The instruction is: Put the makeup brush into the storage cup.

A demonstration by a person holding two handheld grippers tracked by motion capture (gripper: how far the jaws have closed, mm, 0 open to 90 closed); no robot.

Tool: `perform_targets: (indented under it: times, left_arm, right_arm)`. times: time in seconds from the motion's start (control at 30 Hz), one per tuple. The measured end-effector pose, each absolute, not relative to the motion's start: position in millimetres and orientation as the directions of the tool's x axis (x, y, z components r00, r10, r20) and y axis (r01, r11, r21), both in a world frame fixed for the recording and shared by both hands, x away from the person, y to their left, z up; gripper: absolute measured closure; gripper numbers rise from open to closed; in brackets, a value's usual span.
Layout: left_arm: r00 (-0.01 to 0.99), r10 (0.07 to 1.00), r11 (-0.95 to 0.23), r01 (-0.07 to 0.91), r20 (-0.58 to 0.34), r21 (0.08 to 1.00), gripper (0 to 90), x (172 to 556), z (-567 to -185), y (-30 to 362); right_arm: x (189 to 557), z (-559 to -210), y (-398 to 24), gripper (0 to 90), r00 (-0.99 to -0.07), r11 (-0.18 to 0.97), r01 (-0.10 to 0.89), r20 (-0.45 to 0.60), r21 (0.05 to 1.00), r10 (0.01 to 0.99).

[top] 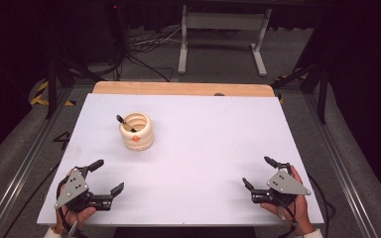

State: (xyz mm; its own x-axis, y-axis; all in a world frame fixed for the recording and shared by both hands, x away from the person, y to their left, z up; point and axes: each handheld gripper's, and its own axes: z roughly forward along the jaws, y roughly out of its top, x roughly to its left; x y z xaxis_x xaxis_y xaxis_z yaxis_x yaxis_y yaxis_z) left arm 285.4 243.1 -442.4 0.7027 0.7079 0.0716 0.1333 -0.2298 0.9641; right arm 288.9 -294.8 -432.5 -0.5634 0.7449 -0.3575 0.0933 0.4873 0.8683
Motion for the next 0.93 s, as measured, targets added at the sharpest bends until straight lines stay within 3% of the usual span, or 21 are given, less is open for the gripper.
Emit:
perform_targets:
  times: [0.93]
  left_arm:
    - [0.701,0.709,-0.239,0.139,0.074,0.961,5.6,291.2,-443.1,240.3]
  right_arm:
    - [287.3,-433.9,-297.6,7.4,-0.565,0.480,0.098,-0.348,0.872,0.748]
